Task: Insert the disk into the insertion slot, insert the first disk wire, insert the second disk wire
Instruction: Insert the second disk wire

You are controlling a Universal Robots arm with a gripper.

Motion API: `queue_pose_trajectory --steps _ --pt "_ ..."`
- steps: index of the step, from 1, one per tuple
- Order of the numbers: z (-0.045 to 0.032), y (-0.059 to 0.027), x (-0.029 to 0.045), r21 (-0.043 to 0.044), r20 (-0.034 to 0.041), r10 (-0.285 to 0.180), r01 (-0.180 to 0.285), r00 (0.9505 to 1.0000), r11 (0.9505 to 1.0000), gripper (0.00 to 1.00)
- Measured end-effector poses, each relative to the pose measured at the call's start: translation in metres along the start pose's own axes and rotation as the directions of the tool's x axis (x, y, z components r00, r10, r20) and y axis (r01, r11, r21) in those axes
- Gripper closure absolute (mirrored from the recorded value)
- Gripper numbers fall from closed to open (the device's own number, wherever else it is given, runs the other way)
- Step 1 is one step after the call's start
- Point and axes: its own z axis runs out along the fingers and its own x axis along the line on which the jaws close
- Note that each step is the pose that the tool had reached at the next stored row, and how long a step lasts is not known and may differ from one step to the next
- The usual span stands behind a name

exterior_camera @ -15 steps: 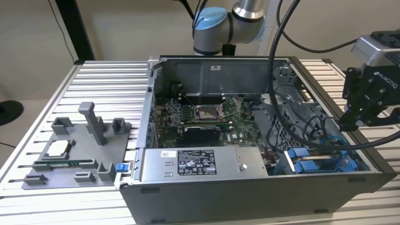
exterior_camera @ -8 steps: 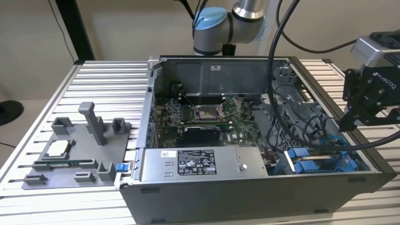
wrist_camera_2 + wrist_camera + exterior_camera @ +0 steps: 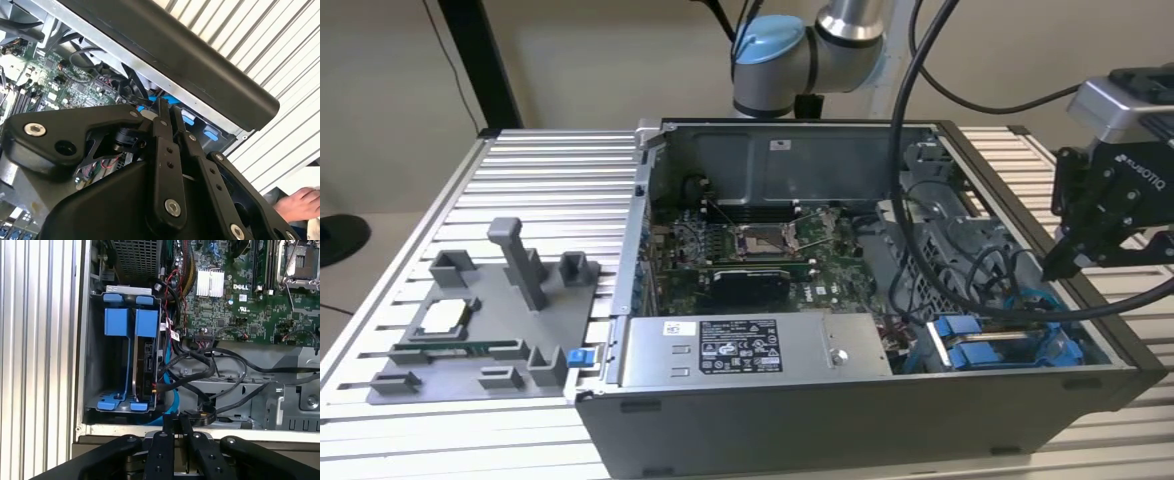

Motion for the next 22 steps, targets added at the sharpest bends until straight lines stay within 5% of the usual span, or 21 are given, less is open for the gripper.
queue_pose_trajectory --steps 9,22 --pt "-0.0083 0.0109 -0.0009 0.0009 0.0116 0.003 -0.003 0.9999 1.0 1.0" --pt "-0.0142 0.0479 -0.0026 0.0015 0.0184 0.013 -0.013 0.9997 0.9999 1.0"
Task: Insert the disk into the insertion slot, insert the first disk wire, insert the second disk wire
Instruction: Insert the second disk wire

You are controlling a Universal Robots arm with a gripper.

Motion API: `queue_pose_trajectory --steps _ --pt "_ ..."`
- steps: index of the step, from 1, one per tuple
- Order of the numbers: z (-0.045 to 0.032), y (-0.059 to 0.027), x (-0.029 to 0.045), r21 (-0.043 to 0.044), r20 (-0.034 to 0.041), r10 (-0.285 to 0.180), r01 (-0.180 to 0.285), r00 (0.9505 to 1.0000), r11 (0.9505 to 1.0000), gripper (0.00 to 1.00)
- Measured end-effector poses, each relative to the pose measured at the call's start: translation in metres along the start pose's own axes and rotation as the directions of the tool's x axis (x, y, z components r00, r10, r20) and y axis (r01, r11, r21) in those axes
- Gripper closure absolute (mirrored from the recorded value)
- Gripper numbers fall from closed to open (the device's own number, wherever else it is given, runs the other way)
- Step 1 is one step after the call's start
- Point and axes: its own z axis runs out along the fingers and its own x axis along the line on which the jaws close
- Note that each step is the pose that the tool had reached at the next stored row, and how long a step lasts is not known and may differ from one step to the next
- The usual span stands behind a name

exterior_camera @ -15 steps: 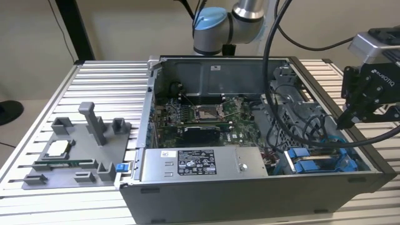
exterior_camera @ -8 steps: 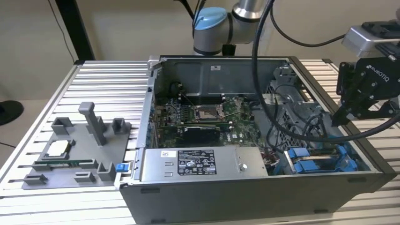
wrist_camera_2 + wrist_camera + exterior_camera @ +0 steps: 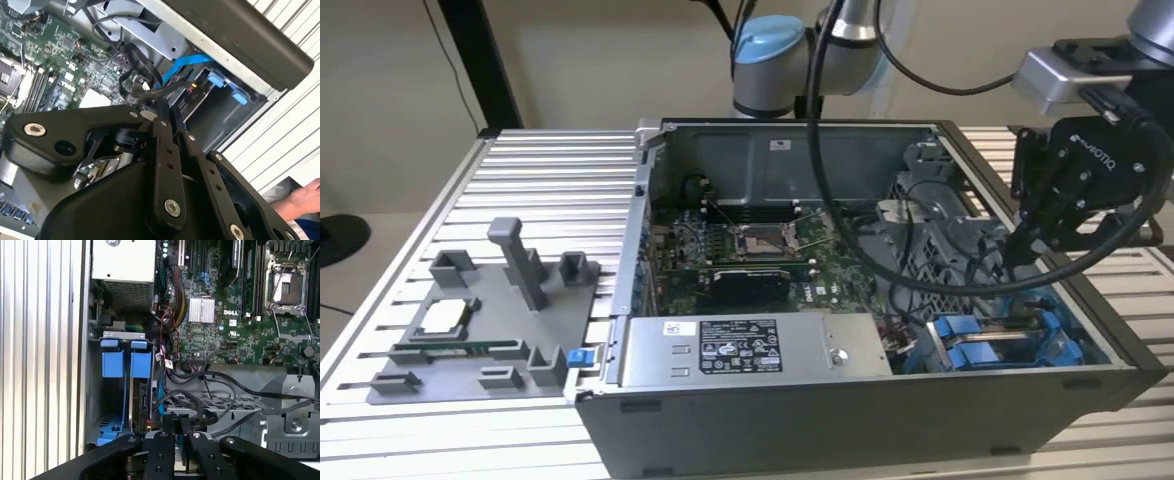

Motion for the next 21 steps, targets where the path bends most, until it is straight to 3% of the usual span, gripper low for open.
queue_pose_trajectory --steps 21 --pt "0.0095 0.0129 0.0223 0.0007 0.0004 0.0 0.0 1.0 1.0 1.0"
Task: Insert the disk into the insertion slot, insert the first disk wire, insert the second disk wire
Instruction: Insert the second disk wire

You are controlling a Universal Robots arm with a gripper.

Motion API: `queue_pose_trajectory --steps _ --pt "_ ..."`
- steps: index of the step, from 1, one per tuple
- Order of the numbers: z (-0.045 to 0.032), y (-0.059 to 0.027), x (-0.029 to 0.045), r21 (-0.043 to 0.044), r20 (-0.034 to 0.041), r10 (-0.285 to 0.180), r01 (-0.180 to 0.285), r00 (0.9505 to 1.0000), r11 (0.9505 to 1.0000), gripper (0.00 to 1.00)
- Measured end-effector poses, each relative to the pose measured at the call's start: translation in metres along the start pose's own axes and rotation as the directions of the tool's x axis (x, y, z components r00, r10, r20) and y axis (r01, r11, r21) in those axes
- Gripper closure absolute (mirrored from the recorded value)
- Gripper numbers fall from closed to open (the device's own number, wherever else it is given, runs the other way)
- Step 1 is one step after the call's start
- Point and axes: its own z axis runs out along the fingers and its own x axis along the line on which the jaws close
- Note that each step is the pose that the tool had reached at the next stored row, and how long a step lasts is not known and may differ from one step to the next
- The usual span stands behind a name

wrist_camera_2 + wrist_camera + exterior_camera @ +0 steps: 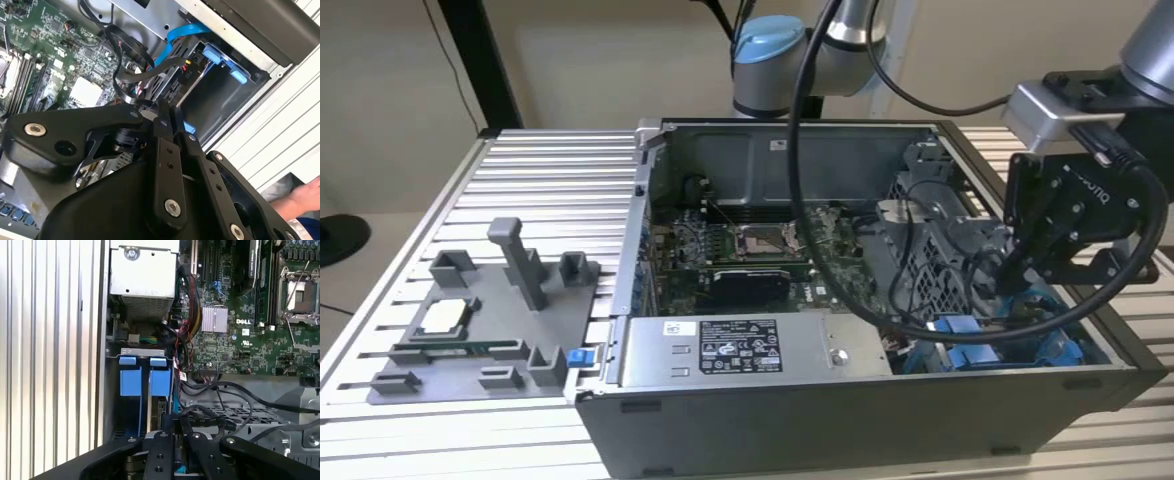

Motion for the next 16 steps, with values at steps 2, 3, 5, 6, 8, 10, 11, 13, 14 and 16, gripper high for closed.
queue_pose_trajectory --steps 2,3,5,6,8,10,11,13,14,16 --pt "0.0006 0.0008 0.0007 0.0 -0.0002 0.0 0.0 1.0 1.0 1.0" --pt "0.0006 0.0011 0.0008 0.0 -0.0004 0.0 0.0 1.0 1.0 1.0" --pt "0.0008 0.002 0.0013 0.0007 -0.0004 0.0 0.0 1.0 1.0 1.0" --pt "0.001 0.0025 0.0023 0.0013 -0.0003 0.0 0.0 1.0 1.0 1.0" --pt "0.0014 0.0035 0.0053 0.0025 -0.0004 0.0 0.0 1.0 1.0 1.0" --pt "0.0019 0.0049 0.0089 0.0037 -0.0003 0.0 0.0 1.0 1.0 1.0" --pt "0.0023 0.0057 0.0105 0.0041 -0.0003 0.0 0.0 1.0 1.0 1.0" --pt "0.0031 0.0074 0.0131 0.0046 -0.0004 0.0 0.0 1.0 1.0 1.0" --pt "0.0037 0.0084 0.0143 0.0047 -0.0003 0.0 0.0 1.0 1.0 1.0" --pt "0.0049 0.0107 0.016 0.0052 -0.0001 0.0 0.0 1.0 1.0 1.0"
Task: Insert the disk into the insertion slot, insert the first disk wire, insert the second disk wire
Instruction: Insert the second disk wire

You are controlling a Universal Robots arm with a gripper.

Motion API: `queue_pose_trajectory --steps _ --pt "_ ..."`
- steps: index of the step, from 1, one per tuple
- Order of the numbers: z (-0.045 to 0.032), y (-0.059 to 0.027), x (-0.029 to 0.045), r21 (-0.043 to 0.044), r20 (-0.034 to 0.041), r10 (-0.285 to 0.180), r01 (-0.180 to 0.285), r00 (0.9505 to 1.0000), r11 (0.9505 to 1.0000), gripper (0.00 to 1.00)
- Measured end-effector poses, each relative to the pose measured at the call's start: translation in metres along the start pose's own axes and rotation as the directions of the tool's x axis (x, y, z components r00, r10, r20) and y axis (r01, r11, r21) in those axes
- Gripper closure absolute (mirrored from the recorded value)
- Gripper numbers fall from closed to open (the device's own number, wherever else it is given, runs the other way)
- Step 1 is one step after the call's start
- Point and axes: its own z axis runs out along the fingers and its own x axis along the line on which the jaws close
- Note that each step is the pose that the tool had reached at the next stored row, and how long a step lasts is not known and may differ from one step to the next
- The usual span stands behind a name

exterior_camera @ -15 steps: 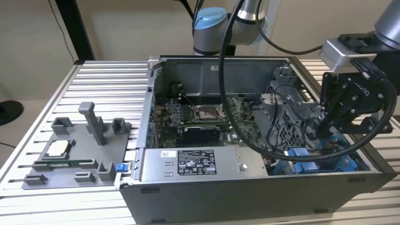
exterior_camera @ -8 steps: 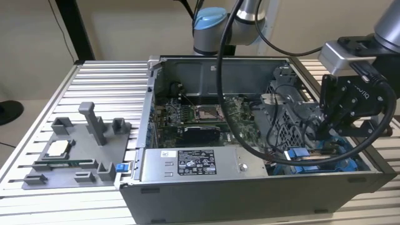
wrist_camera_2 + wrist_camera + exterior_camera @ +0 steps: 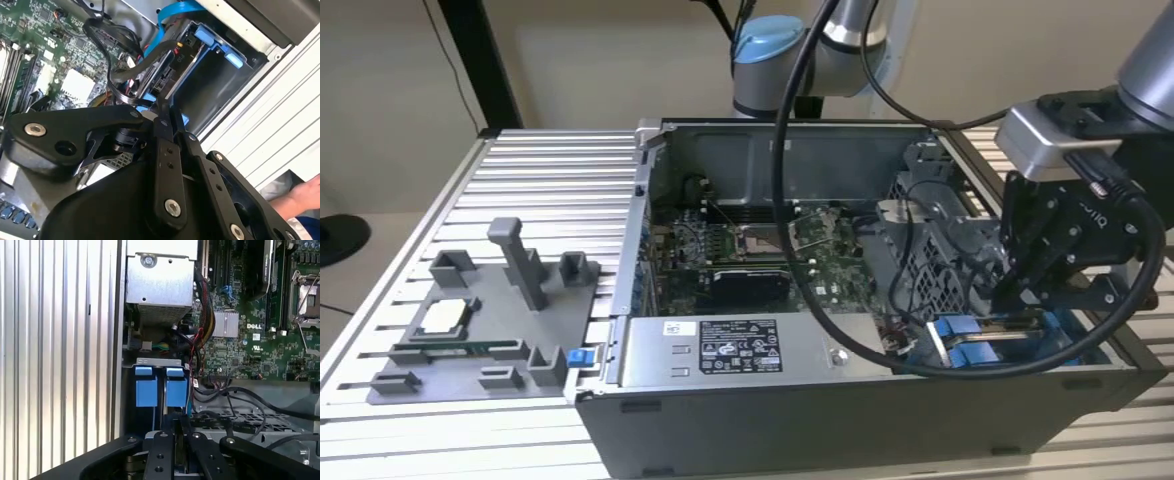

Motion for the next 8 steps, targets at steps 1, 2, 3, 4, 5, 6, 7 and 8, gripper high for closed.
queue_pose_trajectory --steps 1,2,3,4,5,6,7,8 --pt "0.0005 0.0017 0.0006 0.0005 0.0 0.0 0.0 1.0 1.0 1.0" --pt "0.0009 0.0035 0.001 0.0012 -0.0003 0.0 0.0 1.0 1.0 1.0" --pt "0.0014 0.0056 0.0013 0.002 -0.0004 0.0 0.0 1.0 1.0 1.0" --pt "0.0019 0.0075 0.0017 0.0028 -0.0003 0.0 0.0 1.0 1.0 1.0" --pt "0.0023 0.0088 0.0019 0.0037 -0.0003 0.0 0.0 1.0 1.0 1.0" --pt "0.0027 0.009 0.002 0.0051 -0.0004 -0.001 0.001 1.0 1.0 1.0" --pt "0.003 0.0089 0.002 0.0069 -0.0004 -0.001 0.001 1.0 1.0 1.0" --pt "0.0033 0.0089 0.002 0.0089 -0.0005 -0.002 0.002 1.0 1.0 1.0"
